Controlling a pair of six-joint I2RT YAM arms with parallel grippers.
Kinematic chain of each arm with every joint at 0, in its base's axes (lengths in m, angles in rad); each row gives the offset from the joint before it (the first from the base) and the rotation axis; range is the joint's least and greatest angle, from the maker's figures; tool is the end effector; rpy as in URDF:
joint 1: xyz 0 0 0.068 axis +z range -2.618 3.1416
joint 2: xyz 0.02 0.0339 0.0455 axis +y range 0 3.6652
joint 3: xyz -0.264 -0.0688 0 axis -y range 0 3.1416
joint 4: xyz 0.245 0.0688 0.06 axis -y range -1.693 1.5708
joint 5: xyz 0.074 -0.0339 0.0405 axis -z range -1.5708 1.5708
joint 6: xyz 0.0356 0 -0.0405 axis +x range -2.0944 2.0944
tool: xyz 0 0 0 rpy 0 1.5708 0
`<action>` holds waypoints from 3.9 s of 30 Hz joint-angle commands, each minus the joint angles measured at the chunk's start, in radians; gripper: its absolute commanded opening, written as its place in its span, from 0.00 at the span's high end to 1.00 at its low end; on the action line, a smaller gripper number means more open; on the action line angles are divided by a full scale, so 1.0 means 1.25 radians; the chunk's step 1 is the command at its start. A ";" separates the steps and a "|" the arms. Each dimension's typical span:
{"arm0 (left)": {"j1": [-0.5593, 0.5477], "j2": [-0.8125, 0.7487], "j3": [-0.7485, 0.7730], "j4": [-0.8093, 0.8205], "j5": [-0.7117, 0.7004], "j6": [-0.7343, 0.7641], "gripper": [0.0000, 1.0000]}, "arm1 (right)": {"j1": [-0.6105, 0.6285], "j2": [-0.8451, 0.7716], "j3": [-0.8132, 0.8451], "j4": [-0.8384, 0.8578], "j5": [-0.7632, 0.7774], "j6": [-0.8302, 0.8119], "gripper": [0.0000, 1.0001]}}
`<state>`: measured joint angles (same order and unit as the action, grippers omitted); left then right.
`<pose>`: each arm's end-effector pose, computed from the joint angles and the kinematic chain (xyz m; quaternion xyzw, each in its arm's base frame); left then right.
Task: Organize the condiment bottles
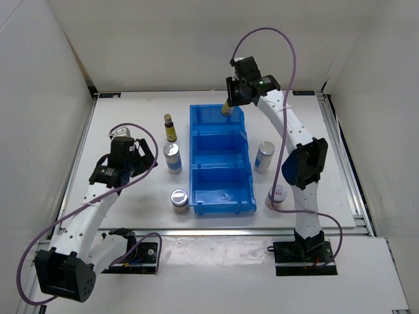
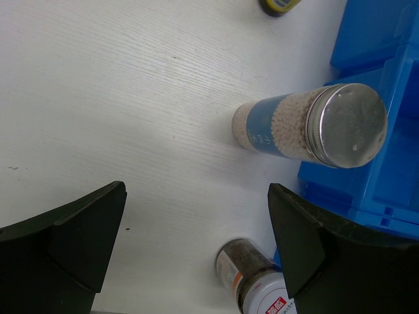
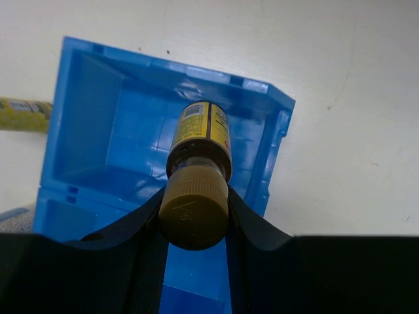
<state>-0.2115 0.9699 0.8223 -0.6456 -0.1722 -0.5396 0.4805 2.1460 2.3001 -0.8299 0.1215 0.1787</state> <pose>0.1953 -0.0357 0.2768 -0.1827 0.9042 -0.0645 0.3805 0.4292 0.2189 0.3635 -0.1093 0.8936 0.0880 0.4264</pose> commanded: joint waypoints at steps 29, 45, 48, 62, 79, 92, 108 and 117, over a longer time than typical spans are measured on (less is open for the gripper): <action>-0.001 0.082 0.029 -0.011 0.009 -0.022 0.00 | 0.002 0.095 -0.039 -0.015 0.050 -0.030 0.16; 0.032 0.327 0.568 -0.036 0.125 0.129 0.00 | 0.011 -0.248 -0.198 0.012 0.141 -0.021 0.00; 0.043 0.479 0.692 -0.049 0.177 0.149 0.00 | 0.011 -0.318 -0.279 0.012 0.132 -0.006 0.00; 0.035 0.850 0.891 -0.082 0.184 0.210 0.11 | 0.011 -0.481 -0.549 0.037 0.056 0.045 0.00; -0.012 0.926 0.914 -0.082 0.150 0.217 0.43 | 0.011 -0.529 -0.652 0.021 0.072 0.052 0.00; -0.027 0.884 1.077 -0.197 0.090 0.234 0.89 | 0.011 -0.544 -0.675 0.014 0.072 0.052 0.00; -0.126 0.989 1.439 -0.311 0.114 0.226 0.89 | -0.004 -0.560 -0.707 0.006 0.072 0.060 0.00; -0.193 1.046 1.450 -0.270 0.114 0.289 0.89 | -0.011 -0.583 -0.733 0.006 0.072 0.060 0.00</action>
<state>-0.4507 2.3207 2.6003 -1.0321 -0.0402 -0.2058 0.4770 1.4609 1.3895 -0.8227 0.2035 0.2409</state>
